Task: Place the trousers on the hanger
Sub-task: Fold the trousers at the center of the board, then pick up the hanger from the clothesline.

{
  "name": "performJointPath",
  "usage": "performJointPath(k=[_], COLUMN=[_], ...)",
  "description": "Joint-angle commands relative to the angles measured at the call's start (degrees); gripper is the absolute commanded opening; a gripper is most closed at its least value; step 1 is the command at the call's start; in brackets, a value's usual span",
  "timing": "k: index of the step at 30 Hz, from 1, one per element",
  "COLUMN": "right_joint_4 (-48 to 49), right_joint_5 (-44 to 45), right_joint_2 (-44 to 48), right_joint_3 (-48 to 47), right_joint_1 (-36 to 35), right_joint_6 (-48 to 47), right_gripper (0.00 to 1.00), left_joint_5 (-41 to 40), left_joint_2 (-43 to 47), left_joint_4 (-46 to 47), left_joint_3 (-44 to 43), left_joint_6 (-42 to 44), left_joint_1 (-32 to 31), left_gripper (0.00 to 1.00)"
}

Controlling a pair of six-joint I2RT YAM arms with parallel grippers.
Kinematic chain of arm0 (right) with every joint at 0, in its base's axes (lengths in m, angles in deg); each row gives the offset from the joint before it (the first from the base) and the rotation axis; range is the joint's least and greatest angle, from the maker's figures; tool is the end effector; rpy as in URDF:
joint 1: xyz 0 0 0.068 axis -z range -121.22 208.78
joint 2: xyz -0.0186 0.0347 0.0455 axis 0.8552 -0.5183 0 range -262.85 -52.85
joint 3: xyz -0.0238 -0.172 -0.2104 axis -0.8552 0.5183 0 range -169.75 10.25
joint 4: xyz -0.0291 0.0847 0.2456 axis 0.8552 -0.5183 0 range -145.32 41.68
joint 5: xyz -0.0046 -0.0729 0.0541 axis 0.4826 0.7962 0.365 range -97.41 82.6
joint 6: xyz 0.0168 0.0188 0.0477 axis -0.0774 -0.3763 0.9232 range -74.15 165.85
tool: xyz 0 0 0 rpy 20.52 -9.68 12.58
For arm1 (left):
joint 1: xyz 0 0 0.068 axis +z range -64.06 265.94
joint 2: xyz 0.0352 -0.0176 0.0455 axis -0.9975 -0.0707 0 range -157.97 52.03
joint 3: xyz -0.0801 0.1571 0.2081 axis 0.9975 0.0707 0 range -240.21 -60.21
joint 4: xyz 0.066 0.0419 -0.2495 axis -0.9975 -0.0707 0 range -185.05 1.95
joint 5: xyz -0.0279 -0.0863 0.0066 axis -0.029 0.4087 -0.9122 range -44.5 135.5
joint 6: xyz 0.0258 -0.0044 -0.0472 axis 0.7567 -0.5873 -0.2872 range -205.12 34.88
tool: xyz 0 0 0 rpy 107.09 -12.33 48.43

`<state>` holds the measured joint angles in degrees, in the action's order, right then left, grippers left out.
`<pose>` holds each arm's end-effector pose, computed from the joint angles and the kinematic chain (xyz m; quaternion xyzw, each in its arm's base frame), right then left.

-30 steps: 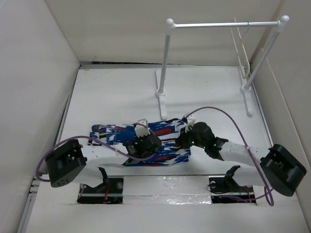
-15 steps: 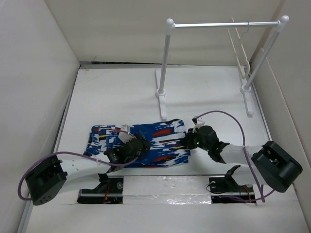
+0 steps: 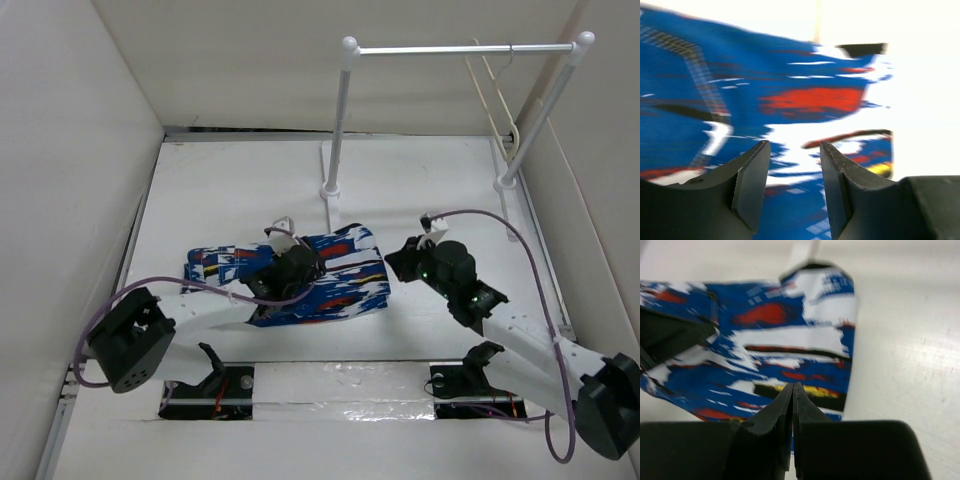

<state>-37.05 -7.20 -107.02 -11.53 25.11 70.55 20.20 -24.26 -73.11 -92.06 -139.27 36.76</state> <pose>0.1722 0.1146 0.2074 -0.0635 0.8224 0.2744 0.4944 0.1860 -0.1921 0.1889 -0.1468 0.8373 -0.2682 0.4532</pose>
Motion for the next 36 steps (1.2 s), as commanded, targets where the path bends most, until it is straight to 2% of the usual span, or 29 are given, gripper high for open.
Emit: performJointPath(k=[1,5,8,9,12,13,14,16,18,19,20,22,23,26,31,36], right_joint_4=[-4.9,-9.7,-16.2,-19.1,-21.8,-24.5,-25.8,-28.7,-29.5,-29.9,-30.8,-34.2,-35.3,-38.2,-40.7,-38.6], right_joint_5=[0.2,-4.0,-3.0,-1.8,1.9,3.5,5.1,10.6,11.9,10.8,9.6,8.0,7.8,6.7,4.2,3.3], right_joint_2=[5.9,7.4,5.4,4.3,2.0,1.1,0.2,-2.9,-5.1,-6.2,-8.6,-10.9,-12.4,-15.4,-20.6,-22.7], right_joint_3=[-8.2,-20.4,-33.4,-36.7,-48.6,-51.6,-57.4,-62.0,-66.8,-67.8,-69.1,-73.0,-74.1,-77.2,-78.6,-77.4], right_joint_1=[1.1,4.3,7.7,8.6,12.8,14.0,16.2,19.1,23.9,25.5,26.9,29.8,30.4,31.8,33.8,38.8], right_joint_6=[-4.8,-10.3,-14.3,-16.1,-19.1,-21.9,-23.4,-26.4,-26.6,-26.7,-26.7,-27.2,-27.3,-28.7,-30.8,-30.8], right_gripper=[0.08,0.00,0.00,0.00,0.00,0.00,0.03,0.09,0.20,0.26,0.42,0.59,0.71,0.84,0.85,0.85], left_joint_5=[-9.6,-13.5,-10.5,-8.4,-7.6,-7.8,-8.0,-9.4,-8.4,-7.5,-6.7,-5.3,-5.3,-5.5,-2.3,-1.9], left_joint_2=[6.0,11.4,12.8,12.9,11.8,11.3,11.2,11.5,11.9,11.8,11.7,10.6,10.3,9.9,11.0,12.6], left_joint_4=[-4.6,-5.4,-2.1,-1.2,0.8,1.1,1.2,4.0,7.3,10.3,11.2,12.3,12.3,12.7,15.2,15.3], left_joint_3=[-4.0,-4.5,-3.8,-3.7,-4.4,-4.9,-5.6,-5.7,-4.8,-4.4,-4.2,-4.4,-4.5,-3.7,-1.2,0.3], left_joint_6=[5.5,7.8,10.9,11.8,14.7,15.5,17.0,19.3,23.2,24.3,25.1,27.9,28.6,30.8,33.1,33.1], left_joint_1=[-3.7,-8.4,-9.0,-9.6,-11.1,-12.4,-13.2,-16.0,-16.6,-16.6,-16.6,-16.6,-16.6,-16.6,-16.6,-16.6], left_gripper=[0.41,0.36,0.20,0.11,0.00,0.00,0.00,0.00,0.00,0.00,0.00,0.00,0.00,0.00,0.00,0.04])
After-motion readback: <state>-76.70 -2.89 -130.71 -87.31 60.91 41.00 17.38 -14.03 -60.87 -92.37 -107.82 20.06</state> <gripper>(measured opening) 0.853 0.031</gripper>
